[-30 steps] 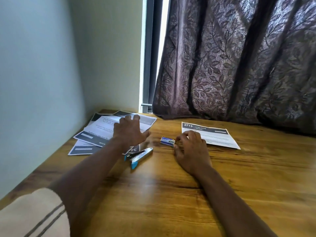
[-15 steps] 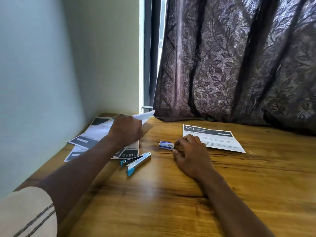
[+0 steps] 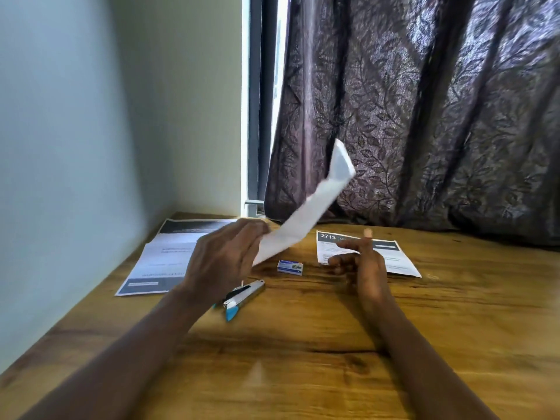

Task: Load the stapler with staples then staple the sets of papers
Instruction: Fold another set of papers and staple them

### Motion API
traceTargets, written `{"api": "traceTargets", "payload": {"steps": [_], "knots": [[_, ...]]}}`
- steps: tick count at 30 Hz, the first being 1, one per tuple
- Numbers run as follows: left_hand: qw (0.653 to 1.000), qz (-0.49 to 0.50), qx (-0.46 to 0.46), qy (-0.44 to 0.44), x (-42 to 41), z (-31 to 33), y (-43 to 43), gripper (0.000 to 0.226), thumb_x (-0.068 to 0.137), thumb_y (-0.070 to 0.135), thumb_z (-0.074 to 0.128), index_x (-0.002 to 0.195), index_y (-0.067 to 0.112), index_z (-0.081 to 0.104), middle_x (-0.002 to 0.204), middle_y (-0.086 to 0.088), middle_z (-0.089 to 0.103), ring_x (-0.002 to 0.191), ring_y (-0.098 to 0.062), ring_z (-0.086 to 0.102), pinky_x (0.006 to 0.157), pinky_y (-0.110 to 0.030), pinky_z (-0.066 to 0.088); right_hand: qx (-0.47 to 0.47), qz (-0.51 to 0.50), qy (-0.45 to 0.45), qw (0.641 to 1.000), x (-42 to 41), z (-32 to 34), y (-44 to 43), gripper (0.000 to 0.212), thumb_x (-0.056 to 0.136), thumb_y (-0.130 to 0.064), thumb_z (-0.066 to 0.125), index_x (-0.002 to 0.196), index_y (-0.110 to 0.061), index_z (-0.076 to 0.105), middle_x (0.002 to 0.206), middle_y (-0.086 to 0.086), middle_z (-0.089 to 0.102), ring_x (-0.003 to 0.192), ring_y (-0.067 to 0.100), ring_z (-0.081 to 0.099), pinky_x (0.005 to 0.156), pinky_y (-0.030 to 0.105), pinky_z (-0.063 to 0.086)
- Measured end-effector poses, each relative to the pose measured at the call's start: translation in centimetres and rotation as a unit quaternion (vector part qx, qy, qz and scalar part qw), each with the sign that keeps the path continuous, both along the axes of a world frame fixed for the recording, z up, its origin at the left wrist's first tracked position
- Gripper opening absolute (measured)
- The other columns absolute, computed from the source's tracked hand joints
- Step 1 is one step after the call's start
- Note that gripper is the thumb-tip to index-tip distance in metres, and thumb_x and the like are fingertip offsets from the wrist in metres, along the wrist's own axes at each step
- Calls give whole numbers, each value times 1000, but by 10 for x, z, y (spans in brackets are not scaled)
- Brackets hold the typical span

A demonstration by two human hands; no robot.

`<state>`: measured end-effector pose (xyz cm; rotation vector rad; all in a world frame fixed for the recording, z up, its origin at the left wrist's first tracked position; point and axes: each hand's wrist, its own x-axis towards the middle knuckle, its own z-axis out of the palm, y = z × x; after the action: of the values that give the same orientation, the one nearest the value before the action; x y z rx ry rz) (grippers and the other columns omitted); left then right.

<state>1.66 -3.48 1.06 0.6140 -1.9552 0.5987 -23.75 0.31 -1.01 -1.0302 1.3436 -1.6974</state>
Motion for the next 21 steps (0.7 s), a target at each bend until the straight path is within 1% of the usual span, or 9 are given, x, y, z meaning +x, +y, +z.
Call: {"api": "traceTargets", "payload": {"steps": [2,3,5,7,10,13,16,19,21], "knots": [[1000,7,14,-21,3,-6,-2,16,92,11,70,108,11,72,107,-8,76,90,-25,73,68,-39,64,-1,30,-81,996,-4,5,2,66,100,-67,25,108,-19,69,77,8,76,60,19,65,51,28,45],[999,12,21,-26,4,-8,-3,14,91,10,72,104,12,74,107,-7,76,91,-24,72,69,-39,63,-14,39,-111,993,-8,5,2,59,103,-62,25,105,-22,69,78,6,77,62,20,69,53,29,50],[999,15,35,-26,5,-10,-4,12,88,10,75,99,12,75,107,-7,76,92,-25,71,70,-39,63,-36,79,-176,980,-14,6,2,62,103,-62,27,109,-18,72,100,10,78,92,26,75,79,41,58],[999,17,41,-23,5,-10,-4,11,87,11,73,98,12,75,107,-8,76,92,-25,70,71,-37,63,-32,83,-228,970,-18,5,0,80,94,-75,30,122,-11,69,123,18,71,113,36,68,100,53,50],[997,-20,71,0,4,-7,-1,8,88,6,74,94,10,74,105,-8,75,93,-24,70,73,-34,63,-9,81,-245,966,-28,7,0,85,91,-78,31,126,-10,67,124,18,70,104,36,71,92,54,53],[989,-73,128,18,5,-7,2,7,87,7,76,90,13,72,111,-3,73,99,-20,70,74,-26,63,51,141,-249,957,-48,14,7,98,84,-82,42,140,-3,54,134,24,63,102,41,70,78,56,59],[971,-130,200,19,5,-10,3,10,91,27,68,88,19,72,116,7,71,99,-11,70,79,-16,59,115,177,-160,964,-65,25,21,80,85,-70,56,136,-9,57,107,27,72,83,39,72,69,47,60],[955,-133,258,-58,-2,-14,4,8,88,22,68,89,25,75,120,9,72,101,-7,69,81,-29,62,144,176,-6,974,-76,18,41,67,71,-44,84,130,-17,64,117,22,72,98,36,71,85,47,59],[937,-99,313,-120,-8,-17,8,20,86,22,60,90,32,77,123,15,71,109,-5,66,90,-33,60,136,120,111,977,-78,10,54,53,75,-21,84,126,-23,67,123,20,69,102,34,72,89,49,59]]}}
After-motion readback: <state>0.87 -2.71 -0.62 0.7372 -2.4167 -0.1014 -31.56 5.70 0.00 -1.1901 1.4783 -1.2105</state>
